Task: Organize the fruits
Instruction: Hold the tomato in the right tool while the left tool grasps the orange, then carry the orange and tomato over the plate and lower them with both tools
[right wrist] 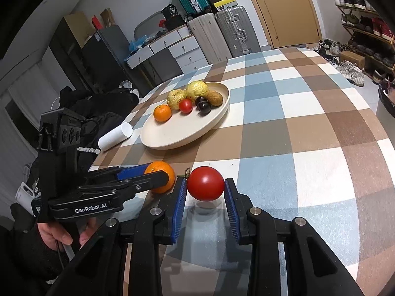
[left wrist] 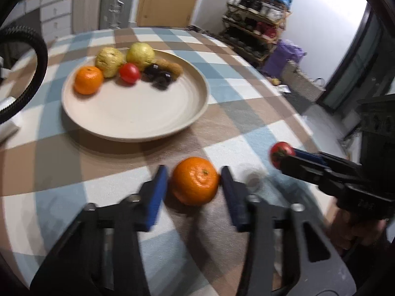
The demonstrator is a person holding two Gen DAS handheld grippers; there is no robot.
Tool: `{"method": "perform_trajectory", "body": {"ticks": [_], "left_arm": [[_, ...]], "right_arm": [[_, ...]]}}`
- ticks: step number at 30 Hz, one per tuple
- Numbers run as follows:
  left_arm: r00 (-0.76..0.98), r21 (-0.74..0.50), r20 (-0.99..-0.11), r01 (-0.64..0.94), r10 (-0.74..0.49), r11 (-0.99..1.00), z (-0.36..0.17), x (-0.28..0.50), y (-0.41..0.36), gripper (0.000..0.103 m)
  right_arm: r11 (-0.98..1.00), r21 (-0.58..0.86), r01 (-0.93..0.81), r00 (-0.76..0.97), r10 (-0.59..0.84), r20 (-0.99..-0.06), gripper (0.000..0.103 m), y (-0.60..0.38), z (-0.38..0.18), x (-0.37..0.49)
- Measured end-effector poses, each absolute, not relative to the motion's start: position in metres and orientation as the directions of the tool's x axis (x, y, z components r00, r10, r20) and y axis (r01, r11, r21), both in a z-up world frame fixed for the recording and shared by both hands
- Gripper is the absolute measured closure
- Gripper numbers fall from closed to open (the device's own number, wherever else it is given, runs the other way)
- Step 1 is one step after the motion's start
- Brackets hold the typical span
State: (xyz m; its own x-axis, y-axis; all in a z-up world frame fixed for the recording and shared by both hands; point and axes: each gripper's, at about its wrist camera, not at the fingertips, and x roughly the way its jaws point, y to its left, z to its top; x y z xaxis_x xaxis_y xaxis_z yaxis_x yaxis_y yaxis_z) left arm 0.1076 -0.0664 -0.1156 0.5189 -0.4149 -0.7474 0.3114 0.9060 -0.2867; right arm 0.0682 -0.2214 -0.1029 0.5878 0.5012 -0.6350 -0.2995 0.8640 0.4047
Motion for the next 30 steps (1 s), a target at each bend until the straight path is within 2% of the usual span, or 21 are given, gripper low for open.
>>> {"method": "perform_trajectory", "body": {"ticks": [16,30], "left_arm": [[0.568,-0.338,-0.692,0.290,-0.445,0.895,-0.093,0.114,-0.036,0.066],[0.639,-0.332,-0.655,0.236,-0.403,0.913,-0.059,0.165,-0.005,0.066]], "right_arm": [[0.857,0.409,-0.313,0.593,0.513,-0.620,0.071,-0.213,-0.092,0.085],[0.824,0.410,-0.391,0.586,0.566,-0.579,0.071,-0.179,-0.058,0.156]]}}
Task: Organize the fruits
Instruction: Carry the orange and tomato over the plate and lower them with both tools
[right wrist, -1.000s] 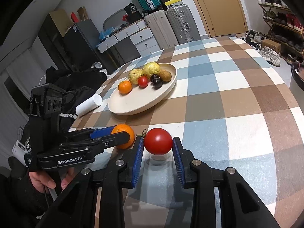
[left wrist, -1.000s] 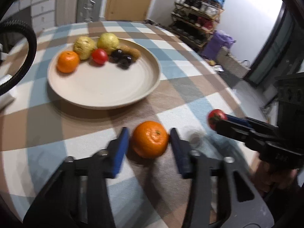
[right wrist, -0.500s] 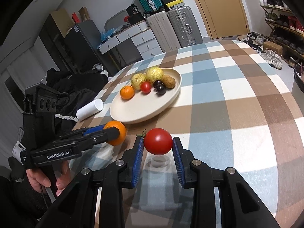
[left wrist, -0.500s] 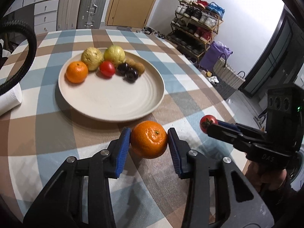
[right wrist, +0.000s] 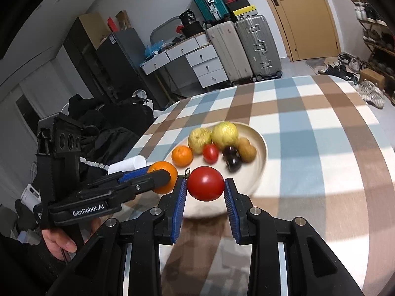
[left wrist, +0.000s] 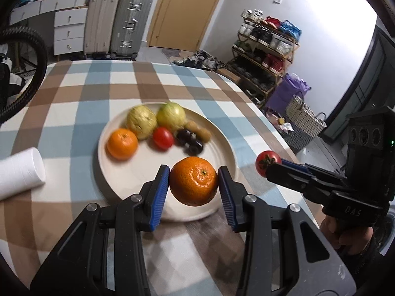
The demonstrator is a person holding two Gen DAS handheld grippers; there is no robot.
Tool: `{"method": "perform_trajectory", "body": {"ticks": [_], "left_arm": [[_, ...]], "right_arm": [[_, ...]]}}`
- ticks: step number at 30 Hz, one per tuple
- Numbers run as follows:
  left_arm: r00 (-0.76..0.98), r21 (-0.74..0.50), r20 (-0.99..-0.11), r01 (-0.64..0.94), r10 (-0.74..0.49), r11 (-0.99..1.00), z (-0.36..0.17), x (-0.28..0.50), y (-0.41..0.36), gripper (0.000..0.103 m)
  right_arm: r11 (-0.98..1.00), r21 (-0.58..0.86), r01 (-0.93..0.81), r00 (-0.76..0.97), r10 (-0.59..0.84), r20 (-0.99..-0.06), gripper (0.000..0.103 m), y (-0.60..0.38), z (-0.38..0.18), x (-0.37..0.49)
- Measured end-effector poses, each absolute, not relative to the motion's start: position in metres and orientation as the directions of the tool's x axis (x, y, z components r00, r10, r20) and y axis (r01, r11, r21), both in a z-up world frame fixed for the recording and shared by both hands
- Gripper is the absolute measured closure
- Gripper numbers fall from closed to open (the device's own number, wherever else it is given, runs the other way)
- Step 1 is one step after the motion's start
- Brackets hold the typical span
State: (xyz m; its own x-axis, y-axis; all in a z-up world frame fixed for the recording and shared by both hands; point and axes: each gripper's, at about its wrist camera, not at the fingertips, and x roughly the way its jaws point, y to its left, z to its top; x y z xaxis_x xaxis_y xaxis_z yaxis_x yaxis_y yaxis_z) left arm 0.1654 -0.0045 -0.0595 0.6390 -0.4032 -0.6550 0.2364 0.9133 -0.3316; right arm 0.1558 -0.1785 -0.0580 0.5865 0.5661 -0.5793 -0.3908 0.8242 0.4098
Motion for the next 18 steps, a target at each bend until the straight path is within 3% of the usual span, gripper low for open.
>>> {"method": "perform_trajectory", "body": {"ticks": [18], "left_arm": [[0.613,-0.344,-0.688,0.195,-0.388,0.919,-0.101,0.223,0.008,0.066]], "right_arm": [[0.821,0.444,-0.357,0.469,0.569,-0.676,0.071,-0.138,-0.091,0.240]]}}
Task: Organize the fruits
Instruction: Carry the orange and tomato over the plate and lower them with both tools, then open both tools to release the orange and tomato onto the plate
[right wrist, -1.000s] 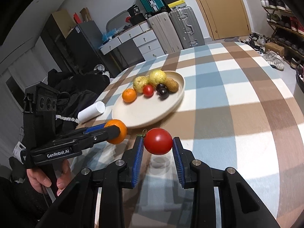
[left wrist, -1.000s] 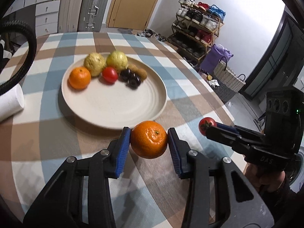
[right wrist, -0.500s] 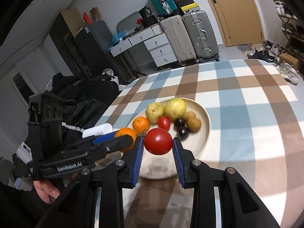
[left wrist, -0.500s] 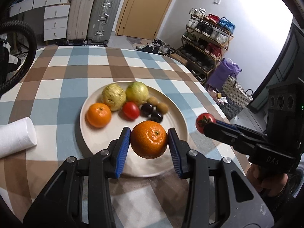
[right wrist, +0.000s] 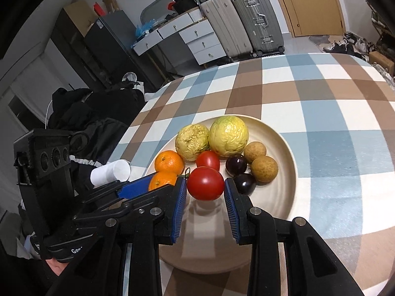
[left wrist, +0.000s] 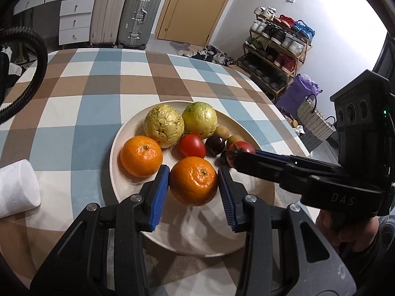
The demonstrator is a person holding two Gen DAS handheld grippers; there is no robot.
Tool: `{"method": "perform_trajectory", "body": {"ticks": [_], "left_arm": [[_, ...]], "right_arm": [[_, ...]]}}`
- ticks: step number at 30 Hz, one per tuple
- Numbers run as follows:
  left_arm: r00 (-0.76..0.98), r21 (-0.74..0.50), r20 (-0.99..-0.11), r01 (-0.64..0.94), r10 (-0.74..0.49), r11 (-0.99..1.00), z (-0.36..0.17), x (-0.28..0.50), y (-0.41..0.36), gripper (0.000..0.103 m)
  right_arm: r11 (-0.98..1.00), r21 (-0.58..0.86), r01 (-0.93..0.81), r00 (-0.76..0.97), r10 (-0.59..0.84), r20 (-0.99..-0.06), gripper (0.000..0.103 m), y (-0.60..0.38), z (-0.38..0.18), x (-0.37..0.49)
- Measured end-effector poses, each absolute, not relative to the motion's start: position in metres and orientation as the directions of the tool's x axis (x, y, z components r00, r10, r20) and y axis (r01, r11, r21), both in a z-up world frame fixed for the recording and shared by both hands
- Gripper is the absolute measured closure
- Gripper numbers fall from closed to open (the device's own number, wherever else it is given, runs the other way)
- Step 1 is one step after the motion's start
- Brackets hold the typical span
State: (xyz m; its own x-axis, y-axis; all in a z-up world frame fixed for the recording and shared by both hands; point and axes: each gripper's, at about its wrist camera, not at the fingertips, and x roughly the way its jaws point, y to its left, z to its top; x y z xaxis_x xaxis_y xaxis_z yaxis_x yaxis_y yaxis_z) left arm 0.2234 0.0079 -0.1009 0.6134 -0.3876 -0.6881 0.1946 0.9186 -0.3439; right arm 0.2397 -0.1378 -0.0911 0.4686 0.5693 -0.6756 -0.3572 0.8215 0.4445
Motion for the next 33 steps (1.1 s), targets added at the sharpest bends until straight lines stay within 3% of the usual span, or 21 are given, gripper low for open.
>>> {"method": "perform_trajectory", "body": {"ticks": [19,24,27,33], "left_arm": [[0.611,-0.344,-0.690,0.194,-0.388,0.919,-0.106,0.244,0.004,0.065],[0.623,-0.317,-0.691,0.194,-0.366,0.928,-0.098,0.237,0.001,0.053],[0.641,-0.307,-0.681,0.188,-0.353,0.933,-0.089,0.230,0.002,0.043],[0.688,-0.291,-0.651,0.164,-0.321,0.943,-0.066,0.209,0.007,0.029]], "right_arm": [[0.833,0.444,-0.330,0.480,0.553,-0.681,0.069,-0.137,-0.097,0.250],[0.833,0.429,-0.349,0.515,0.554,-0.654,0.068,-0.142,-0.085,0.240],[0.839,0.422,-0.344,0.546,0.545,-0.636,0.059,-0.147,-0.076,0.232],[0.844,0.415,-0.340,0.628,0.532,-0.568,0.052,-0.163,-0.050,0.203]]}}
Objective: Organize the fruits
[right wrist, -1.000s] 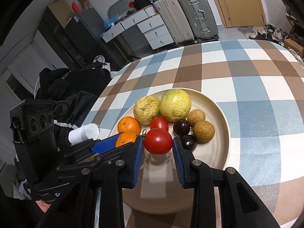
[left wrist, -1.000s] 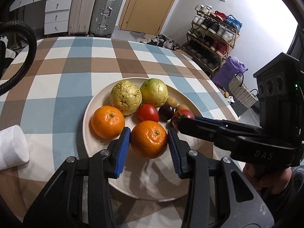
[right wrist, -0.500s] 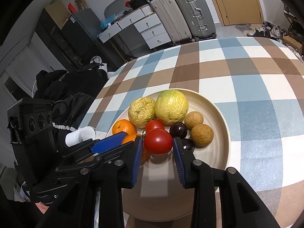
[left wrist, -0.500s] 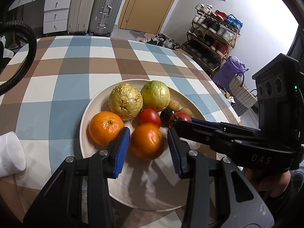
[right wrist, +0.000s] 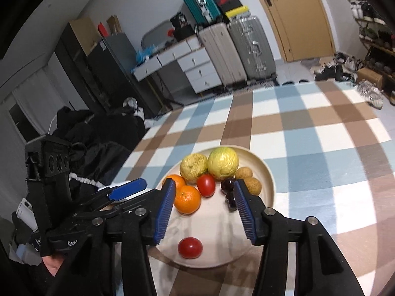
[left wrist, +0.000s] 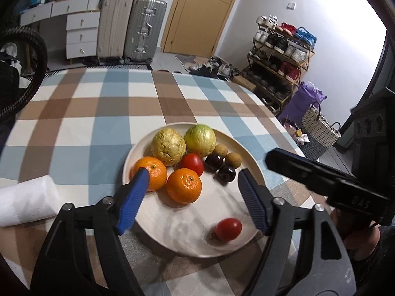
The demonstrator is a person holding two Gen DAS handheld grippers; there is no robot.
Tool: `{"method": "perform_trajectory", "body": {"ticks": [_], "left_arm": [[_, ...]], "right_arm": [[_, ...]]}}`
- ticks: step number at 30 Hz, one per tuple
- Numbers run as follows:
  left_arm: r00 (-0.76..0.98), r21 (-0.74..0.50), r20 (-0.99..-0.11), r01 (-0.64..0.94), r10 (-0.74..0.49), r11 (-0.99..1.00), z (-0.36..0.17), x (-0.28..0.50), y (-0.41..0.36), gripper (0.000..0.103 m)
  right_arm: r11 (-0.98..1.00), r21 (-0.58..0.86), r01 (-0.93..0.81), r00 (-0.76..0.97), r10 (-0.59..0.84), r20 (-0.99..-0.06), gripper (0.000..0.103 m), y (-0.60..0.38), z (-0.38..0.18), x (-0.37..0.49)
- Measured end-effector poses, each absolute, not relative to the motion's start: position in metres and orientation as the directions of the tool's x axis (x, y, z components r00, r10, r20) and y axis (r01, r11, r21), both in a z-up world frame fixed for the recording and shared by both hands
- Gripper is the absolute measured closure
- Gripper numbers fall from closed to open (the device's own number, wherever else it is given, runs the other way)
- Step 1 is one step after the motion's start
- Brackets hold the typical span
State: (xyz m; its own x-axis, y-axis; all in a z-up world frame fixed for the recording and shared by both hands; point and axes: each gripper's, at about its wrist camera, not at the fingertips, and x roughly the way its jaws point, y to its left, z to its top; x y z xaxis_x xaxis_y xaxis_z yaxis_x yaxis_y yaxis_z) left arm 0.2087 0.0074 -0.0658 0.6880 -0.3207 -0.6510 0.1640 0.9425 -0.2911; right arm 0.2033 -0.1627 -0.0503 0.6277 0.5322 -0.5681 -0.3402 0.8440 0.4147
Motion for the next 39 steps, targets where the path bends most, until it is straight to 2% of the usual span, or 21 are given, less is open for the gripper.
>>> {"method": "perform_trajectory", "body": {"ticks": [4,8,12,16,18,20,26,34,39], "left_arm": [[0.715,-0.271,-0.633,0.155,-0.298,0.950,-0.048,0.186,0.008,0.024],[0.747,-0.258,-0.602,0.152,-0.282,0.954,-0.030,0.164,0.008,0.022],[0.787,-0.228,-0.570,0.122,-0.234,0.966,-0.012,0.142,0.010,0.021],[0.826,-0.209,-0.528,0.099,-0.198,0.973,0.008,0.121,0.012,0.019],[0.844,-0.202,-0.503,0.096,-0.187,0.975,0.017,0.111,0.012,0.013],[0.867,-0.192,-0.467,0.090,-0.172,0.977,0.027,0.097,0.013,0.001],[0.910,-0.172,-0.388,0.087,-0.149,0.981,0.048,0.060,0.013,0.001],[0.934,-0.159,-0.335,0.071,-0.121,0.985,0.054,0.031,0.012,0.001],[0.950,-0.135,-0.301,0.041,-0.081,0.990,0.049,0.020,0.014,0.001]], "right_arm": [[0.852,0.408,-0.329,0.668,0.515,-0.537,0.051,-0.173,-0.035,0.183],[0.859,0.389,-0.333,0.723,0.497,-0.480,0.039,-0.181,-0.016,0.159],[0.861,0.351,-0.367,0.773,0.493,-0.400,0.038,-0.182,0.007,0.130],[0.864,0.324,-0.384,0.819,0.481,-0.313,0.026,-0.184,0.026,0.103],[0.863,0.314,-0.396,0.832,0.482,-0.276,0.022,-0.183,0.035,0.093],[0.868,0.292,-0.401,0.846,0.473,-0.245,0.016,-0.182,0.041,0.081],[0.888,0.238,-0.394,0.888,0.434,-0.152,0.000,-0.179,0.052,0.050],[0.919,0.139,-0.369,0.922,0.381,-0.073,0.000,-0.175,0.051,0.019],[0.938,0.090,-0.336,0.938,0.341,-0.057,0.000,-0.176,0.041,0.014]]}}
